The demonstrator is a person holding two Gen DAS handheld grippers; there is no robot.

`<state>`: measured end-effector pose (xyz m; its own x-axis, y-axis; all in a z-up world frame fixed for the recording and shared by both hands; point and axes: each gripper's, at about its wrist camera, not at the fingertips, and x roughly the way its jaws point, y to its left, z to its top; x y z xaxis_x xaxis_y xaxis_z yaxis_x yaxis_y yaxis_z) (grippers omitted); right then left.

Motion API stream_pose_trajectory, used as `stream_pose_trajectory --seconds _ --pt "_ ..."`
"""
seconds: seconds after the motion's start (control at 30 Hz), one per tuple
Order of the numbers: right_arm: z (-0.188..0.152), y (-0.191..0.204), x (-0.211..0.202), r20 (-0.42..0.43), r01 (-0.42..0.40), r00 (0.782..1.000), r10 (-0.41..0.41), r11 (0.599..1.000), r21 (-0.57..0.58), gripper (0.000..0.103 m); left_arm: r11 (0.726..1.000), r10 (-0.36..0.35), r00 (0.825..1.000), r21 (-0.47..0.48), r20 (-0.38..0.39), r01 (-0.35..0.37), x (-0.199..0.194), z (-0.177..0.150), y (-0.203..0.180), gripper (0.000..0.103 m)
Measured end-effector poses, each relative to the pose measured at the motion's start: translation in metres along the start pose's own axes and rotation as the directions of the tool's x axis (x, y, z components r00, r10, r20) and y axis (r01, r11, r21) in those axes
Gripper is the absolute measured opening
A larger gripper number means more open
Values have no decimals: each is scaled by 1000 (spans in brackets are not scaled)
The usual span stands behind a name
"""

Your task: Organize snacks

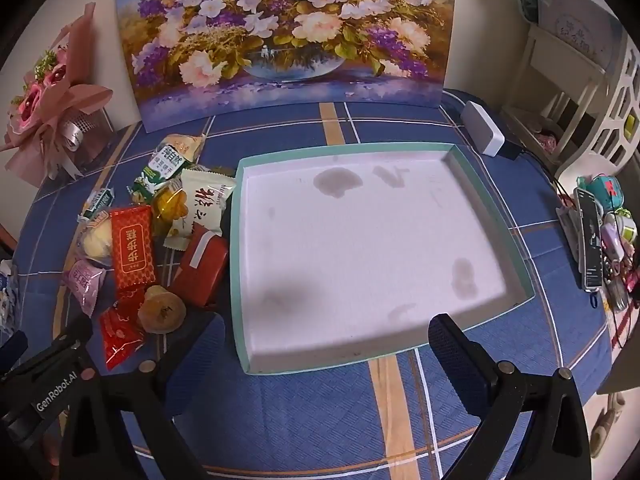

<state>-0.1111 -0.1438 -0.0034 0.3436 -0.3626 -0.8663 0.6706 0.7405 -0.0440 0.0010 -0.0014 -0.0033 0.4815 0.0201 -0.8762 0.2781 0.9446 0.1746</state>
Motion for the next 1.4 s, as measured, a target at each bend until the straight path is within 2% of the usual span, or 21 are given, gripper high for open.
stream_pose_trajectory --seconds 1.4 --pt "-2 4 5 -32 7 999 -8 1000 -20 103 1000 -15 999 -11 -38 14 6 -1 -2 103"
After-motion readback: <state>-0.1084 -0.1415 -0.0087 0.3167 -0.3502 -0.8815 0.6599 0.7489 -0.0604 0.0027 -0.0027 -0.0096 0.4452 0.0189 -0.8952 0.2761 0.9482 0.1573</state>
